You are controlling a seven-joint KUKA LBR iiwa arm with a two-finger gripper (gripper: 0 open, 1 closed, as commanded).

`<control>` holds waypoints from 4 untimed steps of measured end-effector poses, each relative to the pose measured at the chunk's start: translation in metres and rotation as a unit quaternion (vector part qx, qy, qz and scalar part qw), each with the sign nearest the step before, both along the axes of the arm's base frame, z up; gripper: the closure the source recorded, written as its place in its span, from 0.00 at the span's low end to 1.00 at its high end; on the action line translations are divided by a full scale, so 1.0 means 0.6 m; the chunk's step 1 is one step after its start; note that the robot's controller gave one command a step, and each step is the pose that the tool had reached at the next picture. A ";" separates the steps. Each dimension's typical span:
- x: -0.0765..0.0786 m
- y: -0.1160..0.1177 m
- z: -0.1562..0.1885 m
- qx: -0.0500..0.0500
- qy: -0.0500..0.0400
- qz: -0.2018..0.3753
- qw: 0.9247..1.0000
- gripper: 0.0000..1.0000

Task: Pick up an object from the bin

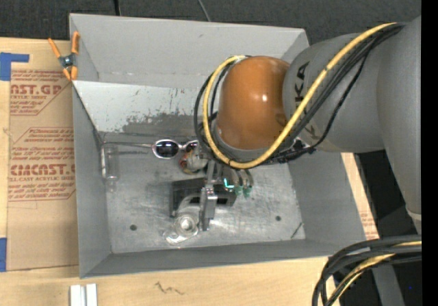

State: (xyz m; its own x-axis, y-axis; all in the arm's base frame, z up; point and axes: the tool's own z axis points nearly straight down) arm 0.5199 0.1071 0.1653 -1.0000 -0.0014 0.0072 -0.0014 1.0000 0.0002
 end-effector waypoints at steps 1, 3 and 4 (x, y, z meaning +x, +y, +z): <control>0.003 -0.001 0.006 0.000 -0.004 0.000 1.000 0.00; 0.018 0.012 -0.134 0.004 -0.029 -0.046 0.999 1.00; 0.031 0.012 0.058 0.000 -0.003 -0.025 1.000 1.00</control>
Offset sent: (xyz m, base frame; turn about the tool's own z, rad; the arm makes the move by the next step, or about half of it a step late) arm -0.0048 0.0080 -0.0953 0.0879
